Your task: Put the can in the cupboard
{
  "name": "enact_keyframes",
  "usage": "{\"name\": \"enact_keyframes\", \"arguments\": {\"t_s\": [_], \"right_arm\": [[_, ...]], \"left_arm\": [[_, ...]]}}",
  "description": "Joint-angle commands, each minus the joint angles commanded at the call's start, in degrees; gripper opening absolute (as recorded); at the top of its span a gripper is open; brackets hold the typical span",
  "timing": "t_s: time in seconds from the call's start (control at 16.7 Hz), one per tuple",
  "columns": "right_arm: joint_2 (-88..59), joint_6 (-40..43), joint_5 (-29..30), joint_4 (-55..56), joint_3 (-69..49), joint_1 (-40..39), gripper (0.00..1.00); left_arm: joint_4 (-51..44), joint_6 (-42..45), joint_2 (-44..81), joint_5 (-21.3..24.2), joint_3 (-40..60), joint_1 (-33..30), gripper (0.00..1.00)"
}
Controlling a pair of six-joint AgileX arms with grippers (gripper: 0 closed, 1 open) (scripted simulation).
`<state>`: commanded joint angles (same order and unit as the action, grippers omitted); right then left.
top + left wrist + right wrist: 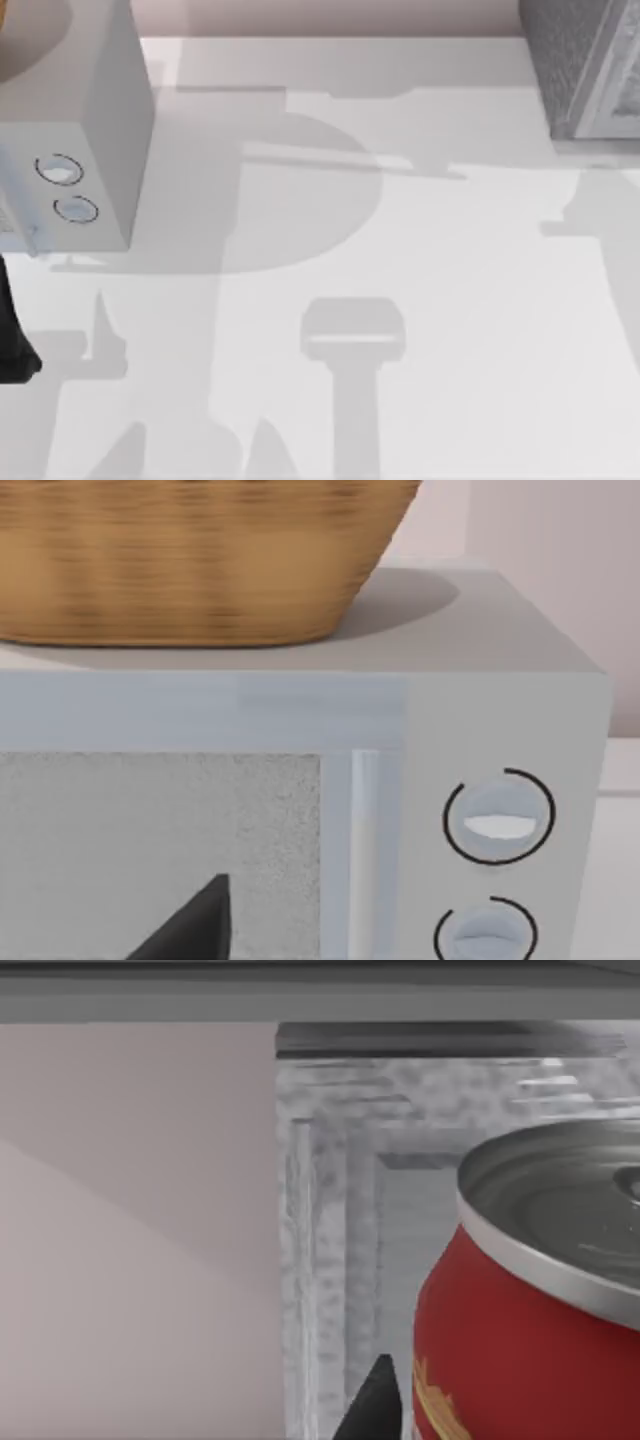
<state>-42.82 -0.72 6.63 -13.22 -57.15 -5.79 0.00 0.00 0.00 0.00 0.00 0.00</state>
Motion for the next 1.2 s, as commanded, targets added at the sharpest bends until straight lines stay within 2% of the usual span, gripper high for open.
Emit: {"name": "enact_keyframes", "arguments": {"t_s": [0.84,1.2], "right_arm": [[-28.16,-0.19,4.05,-9.11,-36.94,-4.02,0.00],[-33.35,-0.28,4.74,-10.87,-42.99,-4.76,0.00]], "left_arm": [[0.00,0.00,0.00,0.00,0.00,0.00,1.00],[0.00,0.00,0.00,0.00,0.00,0.00,1.00]]}}
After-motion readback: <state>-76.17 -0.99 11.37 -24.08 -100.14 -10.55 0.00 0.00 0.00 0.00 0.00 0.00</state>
